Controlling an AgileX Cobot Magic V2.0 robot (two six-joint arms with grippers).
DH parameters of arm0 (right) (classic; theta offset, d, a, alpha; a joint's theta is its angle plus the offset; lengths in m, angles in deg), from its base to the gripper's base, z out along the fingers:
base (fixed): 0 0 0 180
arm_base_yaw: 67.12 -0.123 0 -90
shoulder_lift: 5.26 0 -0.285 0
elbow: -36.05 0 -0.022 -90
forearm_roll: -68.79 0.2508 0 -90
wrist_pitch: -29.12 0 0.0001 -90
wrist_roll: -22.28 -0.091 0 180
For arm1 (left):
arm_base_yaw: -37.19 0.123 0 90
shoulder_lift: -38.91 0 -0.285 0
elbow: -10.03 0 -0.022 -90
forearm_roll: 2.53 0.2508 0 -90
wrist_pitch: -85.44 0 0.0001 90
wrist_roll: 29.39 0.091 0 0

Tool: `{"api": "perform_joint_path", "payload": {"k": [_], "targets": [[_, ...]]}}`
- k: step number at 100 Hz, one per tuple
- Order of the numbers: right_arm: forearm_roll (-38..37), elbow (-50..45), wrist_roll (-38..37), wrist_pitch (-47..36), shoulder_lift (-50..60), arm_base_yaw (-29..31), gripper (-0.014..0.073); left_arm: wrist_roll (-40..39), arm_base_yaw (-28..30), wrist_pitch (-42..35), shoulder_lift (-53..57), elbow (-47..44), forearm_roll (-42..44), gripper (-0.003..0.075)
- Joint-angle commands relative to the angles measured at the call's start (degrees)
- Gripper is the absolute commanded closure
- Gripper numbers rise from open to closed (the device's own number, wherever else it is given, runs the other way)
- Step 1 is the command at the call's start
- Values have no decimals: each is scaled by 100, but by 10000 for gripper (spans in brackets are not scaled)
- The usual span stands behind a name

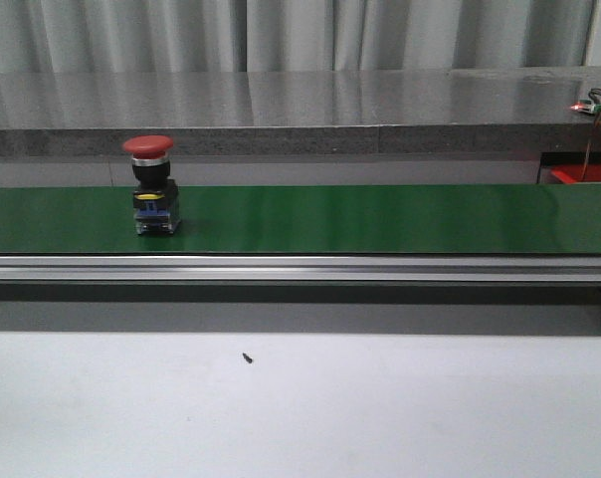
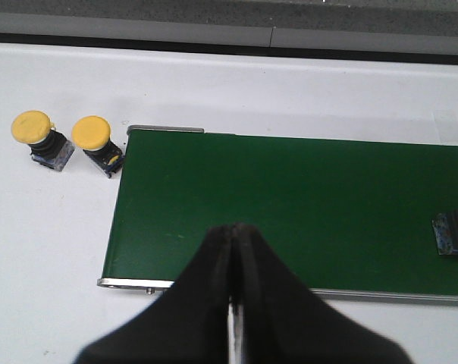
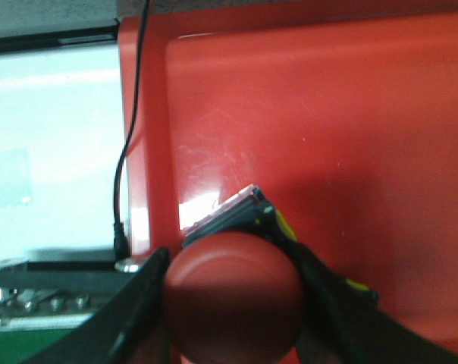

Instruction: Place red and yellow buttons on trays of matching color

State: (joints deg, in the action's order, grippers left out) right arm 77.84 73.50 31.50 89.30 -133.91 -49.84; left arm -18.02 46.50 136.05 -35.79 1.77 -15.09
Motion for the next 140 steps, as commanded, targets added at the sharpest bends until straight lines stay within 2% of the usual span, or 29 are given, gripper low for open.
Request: {"api": "perform_joint_path", "payload": {"k": [1, 30, 53, 58, 71, 80, 104, 140], "targets": [[22, 403, 15, -113, 120, 12, 468, -1, -39, -367, 126, 142, -119, 740], [27, 914, 15, 170, -583, 12, 468, -1, -39, -377, 126, 142, -119, 740], [11, 941, 15, 176, -814, 12, 450, -1, -39, -377, 126, 142, -130, 740], [11, 941, 15, 163, -814, 12, 384, -1, -39, -377, 126, 142, -130, 740], [5, 1078, 15, 206, -814, 12, 130, -1, -39, -377, 126, 142, -130, 740], [-2, 1281, 15, 328, -809, 12, 54, -1, -39, -377, 126, 142, -130, 740], [-8, 1772, 15, 1226, -677, 12, 53, -1, -39, -377, 137, 142, -130, 740], [197, 1672, 15, 1410, 214, -202, 104, -1, -39, -434, 300, 154, -139, 740]]}}
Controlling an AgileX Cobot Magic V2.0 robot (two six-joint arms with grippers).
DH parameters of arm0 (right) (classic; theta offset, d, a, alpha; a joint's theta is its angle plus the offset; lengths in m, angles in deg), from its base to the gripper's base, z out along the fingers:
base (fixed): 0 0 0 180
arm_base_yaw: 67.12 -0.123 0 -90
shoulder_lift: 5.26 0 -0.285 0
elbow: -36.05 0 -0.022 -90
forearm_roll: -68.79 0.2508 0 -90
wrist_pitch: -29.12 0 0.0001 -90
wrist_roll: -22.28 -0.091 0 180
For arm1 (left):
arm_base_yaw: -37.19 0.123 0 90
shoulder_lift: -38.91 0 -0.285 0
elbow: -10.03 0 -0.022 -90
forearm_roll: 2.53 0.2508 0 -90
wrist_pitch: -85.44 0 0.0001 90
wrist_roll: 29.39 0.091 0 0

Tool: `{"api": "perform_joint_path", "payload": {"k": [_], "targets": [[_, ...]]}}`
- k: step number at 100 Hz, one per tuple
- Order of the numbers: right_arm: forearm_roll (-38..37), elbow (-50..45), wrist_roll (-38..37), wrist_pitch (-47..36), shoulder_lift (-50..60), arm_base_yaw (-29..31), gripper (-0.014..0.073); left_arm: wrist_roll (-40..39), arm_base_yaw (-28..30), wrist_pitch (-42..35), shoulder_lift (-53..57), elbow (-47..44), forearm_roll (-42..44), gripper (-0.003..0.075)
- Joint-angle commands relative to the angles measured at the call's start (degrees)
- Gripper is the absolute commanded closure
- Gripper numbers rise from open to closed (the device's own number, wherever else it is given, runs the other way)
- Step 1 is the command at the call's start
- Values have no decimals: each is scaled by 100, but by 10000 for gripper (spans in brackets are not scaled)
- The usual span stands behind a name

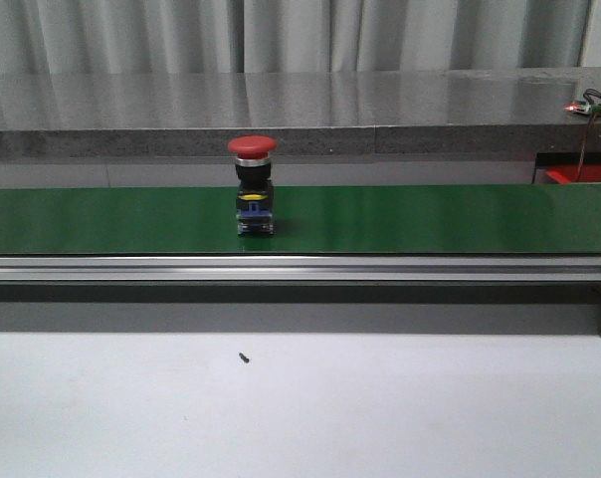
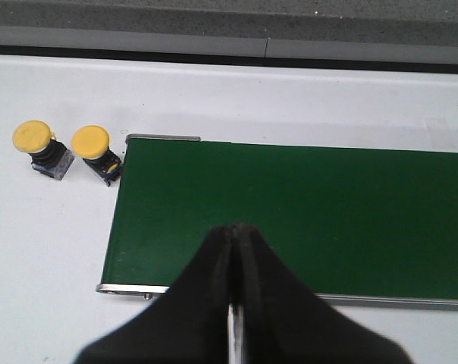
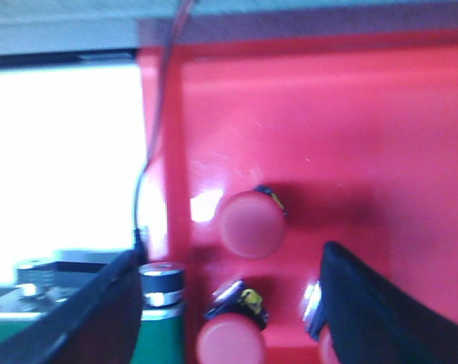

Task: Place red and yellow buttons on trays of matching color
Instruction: 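Move the right gripper back over the belt and grasp the last red button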

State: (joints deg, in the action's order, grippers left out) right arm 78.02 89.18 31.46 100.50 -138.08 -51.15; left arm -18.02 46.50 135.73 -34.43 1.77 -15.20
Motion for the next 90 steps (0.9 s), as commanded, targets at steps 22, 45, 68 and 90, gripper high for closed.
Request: {"api": "perform_joint_path", "payload": {"k": [22, 45, 68, 90], "targets": [[203, -723, 19, 77, 1371, -334, 104, -1, -39, -388, 187, 154, -127, 740], [203, -1991, 19, -330, 2423, -808, 104, -1, -39, -375, 187, 154, -195, 740], [315, -2520, 19, -144, 2826, -1538, 101, -1, -39, -326, 187, 154, -228, 740], [612, -2531, 19, 164, 2820, -2350, 101, -1, -39, -189, 187, 154, -228, 740]]}}
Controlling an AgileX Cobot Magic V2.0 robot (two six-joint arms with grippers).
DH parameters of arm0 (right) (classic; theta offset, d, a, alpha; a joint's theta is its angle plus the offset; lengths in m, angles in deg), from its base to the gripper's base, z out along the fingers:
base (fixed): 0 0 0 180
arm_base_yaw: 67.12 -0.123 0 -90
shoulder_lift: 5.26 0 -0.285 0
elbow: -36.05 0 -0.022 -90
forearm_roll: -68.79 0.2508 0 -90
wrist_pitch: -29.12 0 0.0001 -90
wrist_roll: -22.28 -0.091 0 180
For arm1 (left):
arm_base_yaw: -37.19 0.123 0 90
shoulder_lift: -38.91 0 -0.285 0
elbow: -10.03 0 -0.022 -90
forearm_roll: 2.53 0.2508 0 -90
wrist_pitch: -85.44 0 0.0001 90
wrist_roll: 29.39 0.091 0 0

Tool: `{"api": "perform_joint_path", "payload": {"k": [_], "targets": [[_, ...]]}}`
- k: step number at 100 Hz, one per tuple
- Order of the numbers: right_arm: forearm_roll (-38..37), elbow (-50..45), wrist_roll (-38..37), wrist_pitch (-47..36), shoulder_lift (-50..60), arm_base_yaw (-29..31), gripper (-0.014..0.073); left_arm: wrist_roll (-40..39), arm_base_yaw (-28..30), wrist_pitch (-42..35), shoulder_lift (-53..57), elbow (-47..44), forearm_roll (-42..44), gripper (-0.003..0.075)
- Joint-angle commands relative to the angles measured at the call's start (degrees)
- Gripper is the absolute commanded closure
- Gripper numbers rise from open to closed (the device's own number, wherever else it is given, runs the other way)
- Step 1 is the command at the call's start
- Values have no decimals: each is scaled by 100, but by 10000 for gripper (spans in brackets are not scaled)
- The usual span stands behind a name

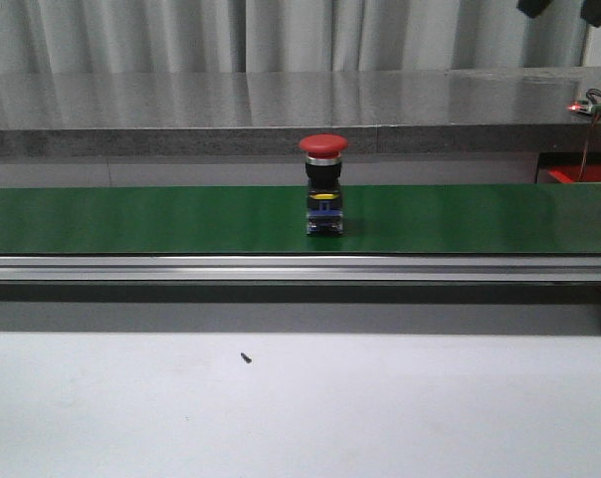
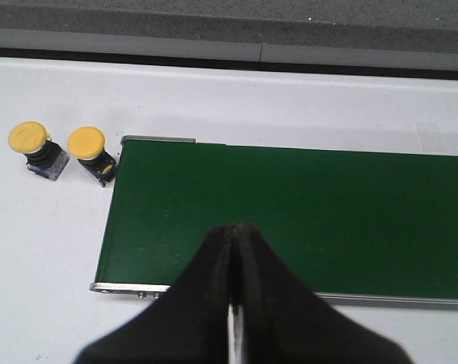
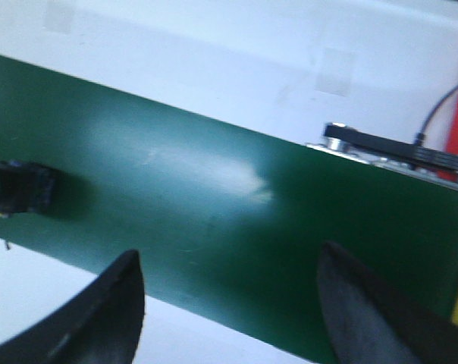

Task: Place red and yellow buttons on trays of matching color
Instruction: 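Move the right gripper back over the belt and grasp the last red button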

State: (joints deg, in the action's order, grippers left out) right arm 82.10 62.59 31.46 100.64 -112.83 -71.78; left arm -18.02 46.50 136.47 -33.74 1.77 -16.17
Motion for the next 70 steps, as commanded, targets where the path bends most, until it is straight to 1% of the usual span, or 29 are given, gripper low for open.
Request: {"api": "perform_joint_path", "payload": {"k": [1, 25, 37, 44, 70], "targets": [[204, 128, 19, 149, 295, -317, 101, -1, -39, -259, 118, 154, -132, 740], [210, 128, 19, 160, 212, -1290, 101, -1, -39, -245, 132, 154, -135, 740], [210, 128, 19, 134, 61, -1632, 101, -1, -39, -245, 182, 154, -135, 740], [204, 128, 19, 91, -54, -1730, 101, -1, -39, -245, 223, 154, -135, 740], [31, 128, 19, 92, -483, -1735, 102, -1, -39, -245, 321, 154, -135, 740]]}}
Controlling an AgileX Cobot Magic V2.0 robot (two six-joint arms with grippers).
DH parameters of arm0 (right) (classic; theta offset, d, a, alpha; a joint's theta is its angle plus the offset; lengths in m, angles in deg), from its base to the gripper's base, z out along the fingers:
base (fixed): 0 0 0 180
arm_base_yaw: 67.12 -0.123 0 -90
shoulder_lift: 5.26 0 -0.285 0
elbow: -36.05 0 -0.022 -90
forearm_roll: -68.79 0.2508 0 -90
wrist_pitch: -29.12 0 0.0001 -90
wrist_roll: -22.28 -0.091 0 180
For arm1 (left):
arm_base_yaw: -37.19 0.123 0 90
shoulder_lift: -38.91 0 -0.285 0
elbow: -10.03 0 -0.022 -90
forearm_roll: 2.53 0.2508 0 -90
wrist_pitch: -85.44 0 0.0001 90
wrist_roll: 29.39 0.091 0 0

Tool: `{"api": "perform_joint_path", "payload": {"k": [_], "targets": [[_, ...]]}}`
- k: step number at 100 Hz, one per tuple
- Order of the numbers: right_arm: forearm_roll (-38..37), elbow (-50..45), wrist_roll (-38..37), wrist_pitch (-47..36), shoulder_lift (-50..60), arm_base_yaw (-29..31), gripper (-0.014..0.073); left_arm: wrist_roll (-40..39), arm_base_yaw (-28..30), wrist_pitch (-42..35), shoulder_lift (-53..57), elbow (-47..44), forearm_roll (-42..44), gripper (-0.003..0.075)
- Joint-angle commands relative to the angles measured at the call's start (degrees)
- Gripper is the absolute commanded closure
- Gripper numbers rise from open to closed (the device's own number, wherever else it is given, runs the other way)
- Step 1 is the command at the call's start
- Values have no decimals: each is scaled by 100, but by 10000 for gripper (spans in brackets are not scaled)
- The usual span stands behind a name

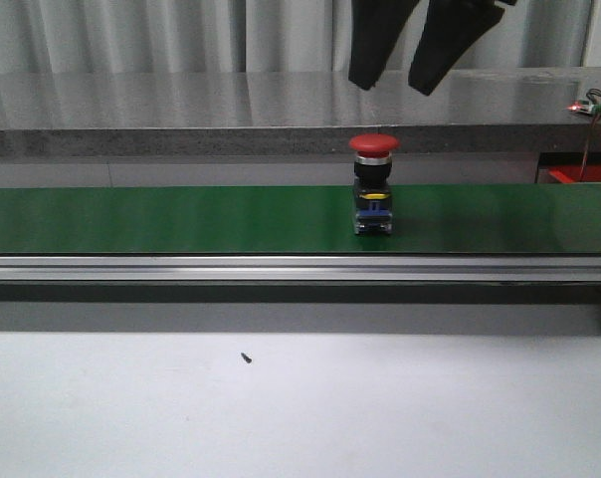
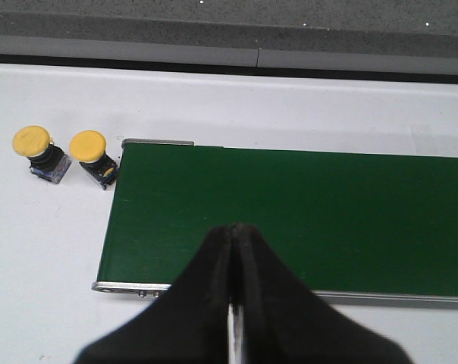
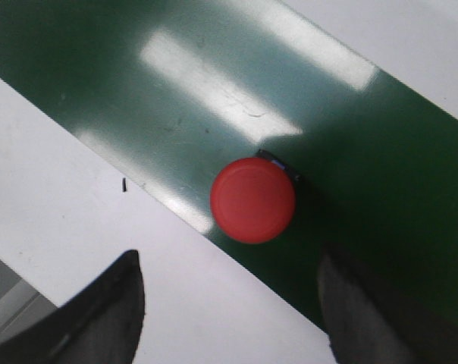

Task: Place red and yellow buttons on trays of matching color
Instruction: 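Move the right gripper back over the belt and grasp the last red button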

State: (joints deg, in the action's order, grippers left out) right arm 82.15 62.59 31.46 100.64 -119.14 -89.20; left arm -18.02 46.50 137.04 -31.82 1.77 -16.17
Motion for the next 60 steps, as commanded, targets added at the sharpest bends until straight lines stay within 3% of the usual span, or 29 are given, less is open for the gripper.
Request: {"api": "perform_joint_path", "payload": {"k": [1, 49, 56, 60], "targets": [[25, 128, 19, 93, 131, 7, 102, -1, -39, -301, 131, 154, -135, 740], [-588, 128, 13, -46, -381, 7, 110, -1, -39, -301, 154, 154, -135, 740], [-610, 128, 13, -46, -381, 7, 155, -1, -39, -301, 154, 154, -135, 740], [-646, 128, 13, -46, -381, 12, 226, -1, -39, -301, 154, 154, -135, 740]]}}
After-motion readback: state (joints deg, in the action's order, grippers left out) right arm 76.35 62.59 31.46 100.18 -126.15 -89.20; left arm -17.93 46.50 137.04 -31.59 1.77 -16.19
